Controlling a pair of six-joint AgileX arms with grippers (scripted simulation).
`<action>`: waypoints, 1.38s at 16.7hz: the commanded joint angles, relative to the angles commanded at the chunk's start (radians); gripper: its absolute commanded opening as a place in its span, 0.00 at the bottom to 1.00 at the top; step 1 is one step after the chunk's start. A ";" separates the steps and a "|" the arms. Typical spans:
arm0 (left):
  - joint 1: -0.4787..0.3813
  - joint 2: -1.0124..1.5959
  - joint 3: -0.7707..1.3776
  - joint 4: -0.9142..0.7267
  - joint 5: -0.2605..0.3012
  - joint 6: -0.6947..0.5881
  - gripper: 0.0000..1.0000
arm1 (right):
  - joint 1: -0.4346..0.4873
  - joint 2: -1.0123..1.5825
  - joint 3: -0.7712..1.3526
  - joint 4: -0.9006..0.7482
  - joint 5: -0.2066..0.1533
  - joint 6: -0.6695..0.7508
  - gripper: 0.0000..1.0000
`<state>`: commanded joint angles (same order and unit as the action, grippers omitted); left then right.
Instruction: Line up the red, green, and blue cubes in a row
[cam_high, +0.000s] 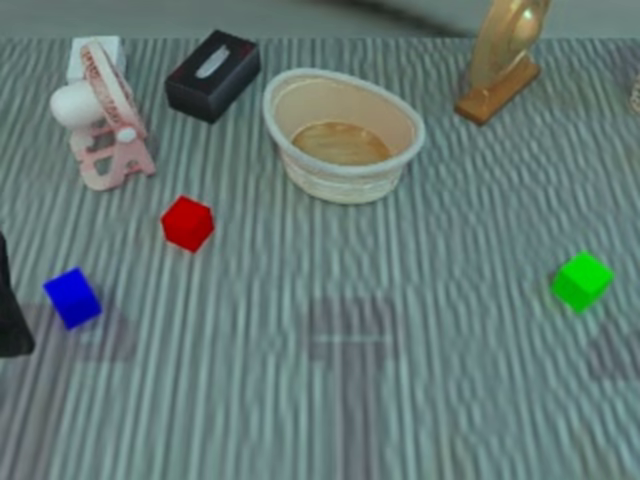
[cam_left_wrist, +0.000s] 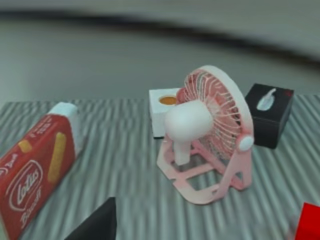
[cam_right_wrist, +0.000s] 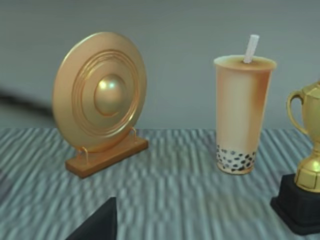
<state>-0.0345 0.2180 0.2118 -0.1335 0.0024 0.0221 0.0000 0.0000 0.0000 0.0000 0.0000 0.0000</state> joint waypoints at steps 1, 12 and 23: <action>-0.010 0.073 0.067 -0.043 0.000 0.007 1.00 | 0.000 0.000 0.000 0.000 0.000 0.000 1.00; -0.154 1.236 1.058 -0.693 0.000 0.119 1.00 | 0.000 0.000 0.000 0.000 0.000 0.000 1.00; -0.256 2.051 1.765 -1.127 0.001 0.196 1.00 | 0.000 0.000 0.000 0.000 0.000 0.000 1.00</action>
<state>-0.2906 2.2695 1.9768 -1.2605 0.0038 0.2182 0.0000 0.0000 0.0000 0.0000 0.0000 0.0000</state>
